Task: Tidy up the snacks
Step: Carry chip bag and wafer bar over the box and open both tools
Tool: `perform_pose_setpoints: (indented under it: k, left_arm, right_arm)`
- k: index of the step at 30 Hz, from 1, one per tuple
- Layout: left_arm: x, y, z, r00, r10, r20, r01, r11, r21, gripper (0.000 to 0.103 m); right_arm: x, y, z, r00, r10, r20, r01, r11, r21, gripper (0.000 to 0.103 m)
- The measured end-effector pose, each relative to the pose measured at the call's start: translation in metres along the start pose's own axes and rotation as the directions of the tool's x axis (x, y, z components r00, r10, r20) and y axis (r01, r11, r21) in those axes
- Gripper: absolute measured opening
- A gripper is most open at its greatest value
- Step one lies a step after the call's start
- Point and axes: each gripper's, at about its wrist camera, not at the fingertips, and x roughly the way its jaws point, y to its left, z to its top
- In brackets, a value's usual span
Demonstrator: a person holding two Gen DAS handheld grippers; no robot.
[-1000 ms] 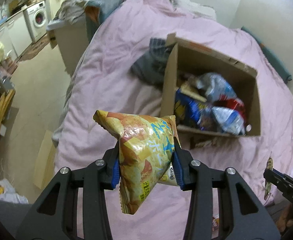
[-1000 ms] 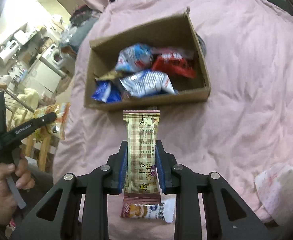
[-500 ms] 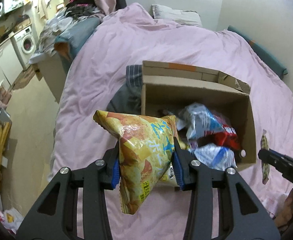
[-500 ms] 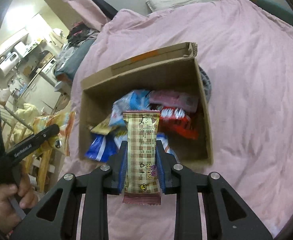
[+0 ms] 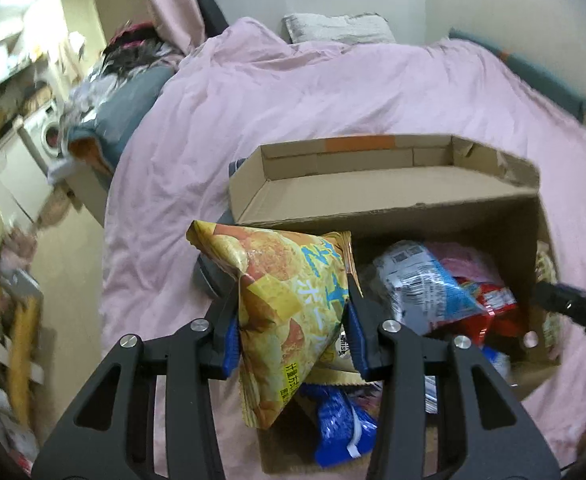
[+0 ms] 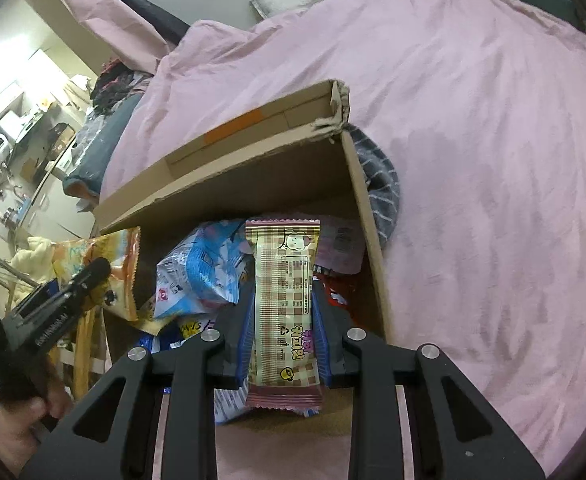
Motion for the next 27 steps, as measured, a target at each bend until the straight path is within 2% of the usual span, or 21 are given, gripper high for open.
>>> perform_pose_setpoints:
  k: [6,12,16,18,20,25,27]
  left_arm:
    - [0.017,0.006,0.003,0.998,-0.027,-0.051,0.023,0.997,-0.069,0.039]
    - [0.022,0.002,-0.002,0.997,-0.03,-0.075,0.025,0.998,-0.064,0.04]
    - [0.021,0.002,-0.003,0.995,-0.061,-0.082,0.054,0.995,-0.087,0.041]
    - [0.02,0.002,-0.004,0.992,-0.088,-0.096,0.078,0.992,-0.101,0.046]
    - [0.019,0.001,-0.004,0.991,-0.079,-0.106,0.069,0.993,-0.098,0.071]
    - [0.008,-0.006,-0.005,0.994,-0.054,-0.09,0.049,0.997,-0.055,0.075]
    - [0.004,-0.007,-0.005,0.996,-0.034,-0.078,0.031,0.999,-0.04,0.075]
  right_arm:
    - [0.01,0.009,0.003,1.0,-0.011,-0.007,0.011,1.0,-0.023,0.027]
    - [0.015,0.007,0.003,1.0,-0.021,-0.023,0.021,1.0,-0.01,0.028]
    - [0.013,0.007,0.004,1.0,-0.016,-0.011,0.016,1.0,0.002,0.029]
    - [0.013,0.006,0.004,1.0,-0.016,-0.003,0.016,1.0,0.007,0.031]
    - [0.013,0.005,0.003,1.0,-0.009,-0.001,0.009,1.0,0.011,0.031]
    - [0.006,0.005,0.003,1.0,0.01,0.023,-0.01,1.0,0.013,0.032]
    - [0.003,0.007,0.004,0.999,0.015,0.029,-0.015,1.0,0.015,0.04]
